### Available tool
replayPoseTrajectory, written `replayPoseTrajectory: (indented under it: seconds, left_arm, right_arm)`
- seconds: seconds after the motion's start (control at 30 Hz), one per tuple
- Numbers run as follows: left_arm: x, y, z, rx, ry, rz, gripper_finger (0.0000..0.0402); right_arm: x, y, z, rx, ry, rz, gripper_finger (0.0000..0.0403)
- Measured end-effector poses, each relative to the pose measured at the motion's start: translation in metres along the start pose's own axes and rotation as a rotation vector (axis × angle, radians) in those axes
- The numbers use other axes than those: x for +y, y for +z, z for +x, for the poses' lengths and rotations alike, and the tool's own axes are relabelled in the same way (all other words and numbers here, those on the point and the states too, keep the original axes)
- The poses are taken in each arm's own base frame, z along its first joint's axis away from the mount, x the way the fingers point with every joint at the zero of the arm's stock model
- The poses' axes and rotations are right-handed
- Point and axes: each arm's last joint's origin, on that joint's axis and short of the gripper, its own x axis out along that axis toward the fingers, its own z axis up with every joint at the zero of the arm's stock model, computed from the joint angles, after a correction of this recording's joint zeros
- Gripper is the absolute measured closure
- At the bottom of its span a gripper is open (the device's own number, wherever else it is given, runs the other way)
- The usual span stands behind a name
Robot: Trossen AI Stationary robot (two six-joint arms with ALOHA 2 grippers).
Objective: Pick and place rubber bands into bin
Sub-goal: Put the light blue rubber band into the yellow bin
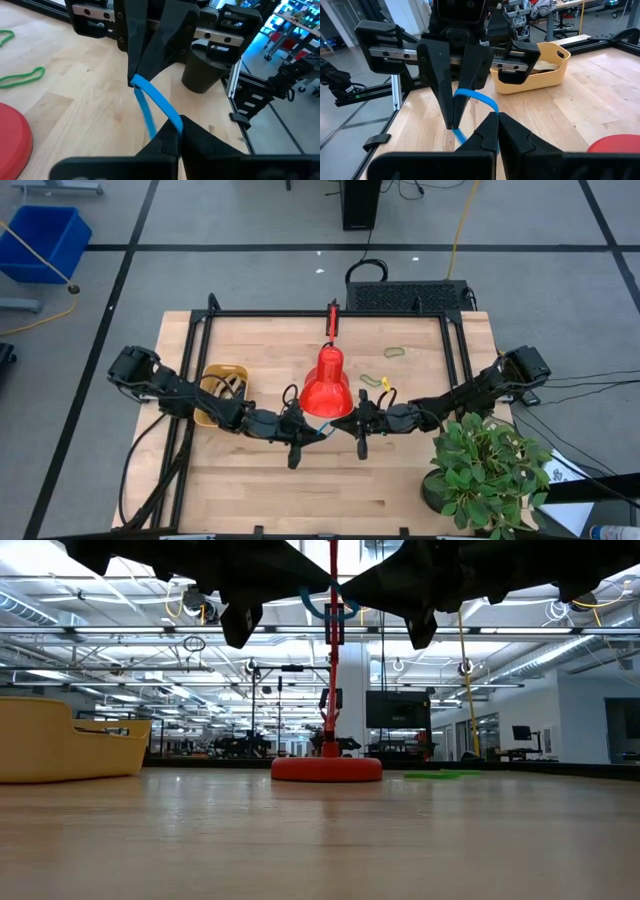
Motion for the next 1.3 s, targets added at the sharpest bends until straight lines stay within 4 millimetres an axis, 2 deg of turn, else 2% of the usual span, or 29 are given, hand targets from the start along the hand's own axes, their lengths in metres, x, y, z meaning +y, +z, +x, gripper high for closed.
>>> replayPoseTrajectory:
  seconds: [0.2, 0.43, 0.53, 0.77, 0.93, 1.1, 1.3]
  left_arm:
    - [0.000, -0.001, 0.000, 0.008, 0.004, 0.004, 0.0396]
    - [0.000, -0.001, 0.000, 0.008, 0.003, 0.003, 0.0396]
    - [0.000, -0.001, 0.000, 0.008, 0.003, 0.002, 0.0398]
    - [0.002, -0.004, 0.000, 0.037, 0.018, -0.006, 0.0398]
    - [0.006, -0.007, -0.004, 0.108, 0.061, -0.009, 0.0398]
    - [0.012, -0.006, -0.017, 0.195, 0.148, -0.032, 0.0398]
    - [0.026, -0.001, -0.050, 0.317, 0.355, -0.059, 0.0399]
  right_arm:
    - [0.000, 0.000, 0.000, 0.001, 0.002, 0.000, 0.0398]
    - [0.000, 0.000, 0.000, 0.000, 0.001, -0.018, 0.0371]
    - [0.000, 0.000, 0.000, 0.001, 0.001, -0.022, 0.0343]
    - [-0.001, -0.004, 0.000, 0.044, -0.013, -0.027, 0.0252]
    - [-0.003, -0.009, -0.001, 0.091, -0.027, -0.041, 0.0215]
    - [-0.008, -0.012, -0.002, 0.141, -0.054, -0.044, 0.0200]
    - [-0.019, -0.014, -0.004, 0.218, -0.114, -0.019, 0.0199]
